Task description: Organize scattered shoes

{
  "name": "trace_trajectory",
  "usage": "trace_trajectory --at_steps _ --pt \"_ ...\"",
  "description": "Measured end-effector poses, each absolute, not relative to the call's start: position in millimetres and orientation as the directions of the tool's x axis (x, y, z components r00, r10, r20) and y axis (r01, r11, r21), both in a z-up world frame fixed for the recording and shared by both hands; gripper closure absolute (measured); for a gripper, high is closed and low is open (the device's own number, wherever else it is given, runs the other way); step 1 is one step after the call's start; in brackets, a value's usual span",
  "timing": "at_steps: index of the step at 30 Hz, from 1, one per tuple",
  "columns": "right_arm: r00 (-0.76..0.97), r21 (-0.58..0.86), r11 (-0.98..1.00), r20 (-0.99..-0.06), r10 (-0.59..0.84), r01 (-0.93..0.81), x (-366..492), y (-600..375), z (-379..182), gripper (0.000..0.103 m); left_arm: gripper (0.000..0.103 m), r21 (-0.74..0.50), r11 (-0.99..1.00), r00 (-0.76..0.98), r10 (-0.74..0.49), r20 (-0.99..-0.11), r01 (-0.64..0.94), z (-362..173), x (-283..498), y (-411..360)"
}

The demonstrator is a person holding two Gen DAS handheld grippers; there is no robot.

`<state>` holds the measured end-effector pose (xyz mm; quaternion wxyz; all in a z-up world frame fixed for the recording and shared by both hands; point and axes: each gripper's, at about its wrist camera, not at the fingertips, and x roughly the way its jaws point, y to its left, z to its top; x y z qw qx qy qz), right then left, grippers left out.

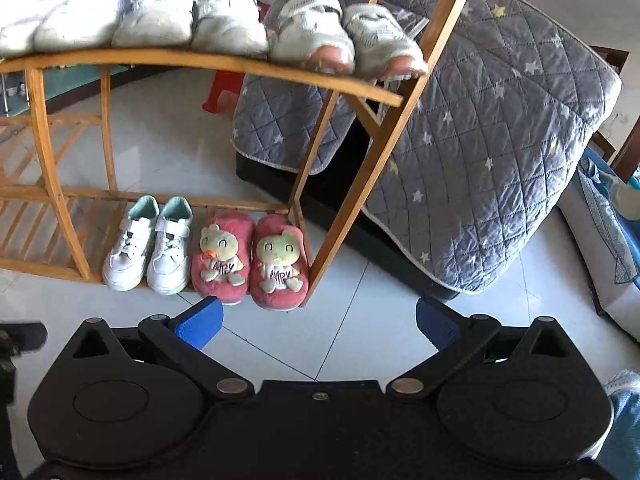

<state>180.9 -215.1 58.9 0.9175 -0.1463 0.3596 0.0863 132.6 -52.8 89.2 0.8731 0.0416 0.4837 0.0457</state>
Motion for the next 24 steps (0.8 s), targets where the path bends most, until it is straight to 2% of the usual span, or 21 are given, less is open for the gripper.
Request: trace_trajectory --at_steps 7,11,19,24 --pt "0.786 -0.247 0.935 -0.617 0.052 -0.256 173 -216 117 0.000 0.021 0.161 0.987 0.609 0.124 -0.783 0.006 157 127 -62" --pt "0.811 -0.217 0.946 -0.580 0.072 -0.240 169 -222 162 0.000 0.021 0.149 0.989 0.638 0.106 -0.763 0.013 195 123 -63" --pt "0.874 -0.234 0.956 -0.485 0.046 -0.180 158 -243 235 0.000 0.021 0.219 0.975 0.701 0.140 -0.699 0.024 255 109 -68" --pt "0.896 -0.252 0.956 -0.444 0.022 -0.148 144 -260 259 0.000 0.021 0.275 0.961 0.728 0.172 -0.663 0.024 283 98 -68"
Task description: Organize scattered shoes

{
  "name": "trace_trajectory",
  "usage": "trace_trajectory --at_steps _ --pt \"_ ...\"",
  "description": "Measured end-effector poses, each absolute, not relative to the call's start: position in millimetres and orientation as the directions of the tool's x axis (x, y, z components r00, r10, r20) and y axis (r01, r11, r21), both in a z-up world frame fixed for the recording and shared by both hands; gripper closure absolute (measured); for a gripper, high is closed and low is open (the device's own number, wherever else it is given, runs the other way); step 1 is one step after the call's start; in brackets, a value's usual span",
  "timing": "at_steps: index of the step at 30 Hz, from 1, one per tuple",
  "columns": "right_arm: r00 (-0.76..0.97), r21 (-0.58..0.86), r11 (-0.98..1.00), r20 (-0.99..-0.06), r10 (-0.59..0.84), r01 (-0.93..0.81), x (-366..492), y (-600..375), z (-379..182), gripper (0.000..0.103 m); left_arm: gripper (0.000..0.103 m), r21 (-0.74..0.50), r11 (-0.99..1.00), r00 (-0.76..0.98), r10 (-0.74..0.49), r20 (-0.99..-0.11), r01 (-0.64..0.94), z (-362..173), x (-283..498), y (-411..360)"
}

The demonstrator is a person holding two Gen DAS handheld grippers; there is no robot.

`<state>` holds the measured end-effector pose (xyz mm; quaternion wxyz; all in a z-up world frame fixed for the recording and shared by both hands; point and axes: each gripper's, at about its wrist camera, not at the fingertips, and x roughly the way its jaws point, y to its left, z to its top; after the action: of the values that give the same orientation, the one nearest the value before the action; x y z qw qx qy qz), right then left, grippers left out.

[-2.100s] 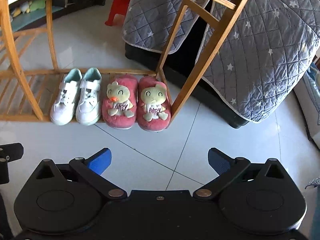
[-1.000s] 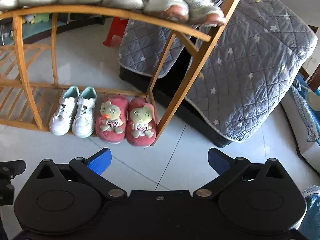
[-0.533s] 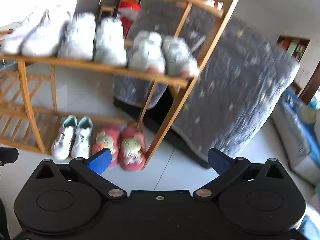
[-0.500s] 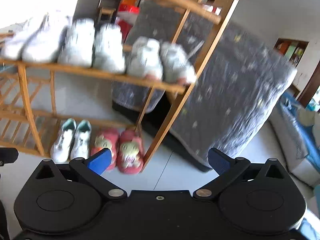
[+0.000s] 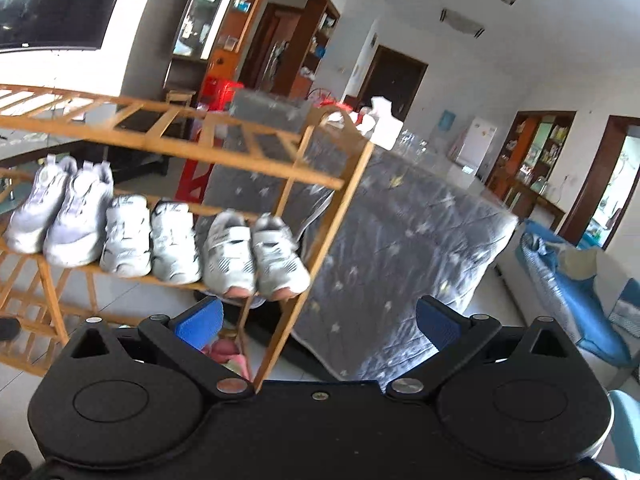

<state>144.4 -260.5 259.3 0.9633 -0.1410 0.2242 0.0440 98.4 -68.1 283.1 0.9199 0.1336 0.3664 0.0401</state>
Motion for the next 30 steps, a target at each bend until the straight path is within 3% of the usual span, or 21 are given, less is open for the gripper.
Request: trace_trajectory --at_steps 6,21,30 --pt "0.897 -0.271 0.952 -0.441 0.007 -0.140 129 -281 260 0.000 0.020 0.279 0.960 0.738 0.180 -0.650 0.011 282 86 -61" --pt "0.855 -0.325 0.927 -0.518 -0.009 -0.188 139 -334 227 0.000 0.021 0.220 0.975 0.663 0.181 -0.726 -0.025 219 90 -24" --pt "0.842 -0.358 0.890 -0.537 0.052 -0.284 152 -355 214 0.000 0.021 0.209 0.976 0.643 0.197 -0.740 -0.059 176 95 -2"
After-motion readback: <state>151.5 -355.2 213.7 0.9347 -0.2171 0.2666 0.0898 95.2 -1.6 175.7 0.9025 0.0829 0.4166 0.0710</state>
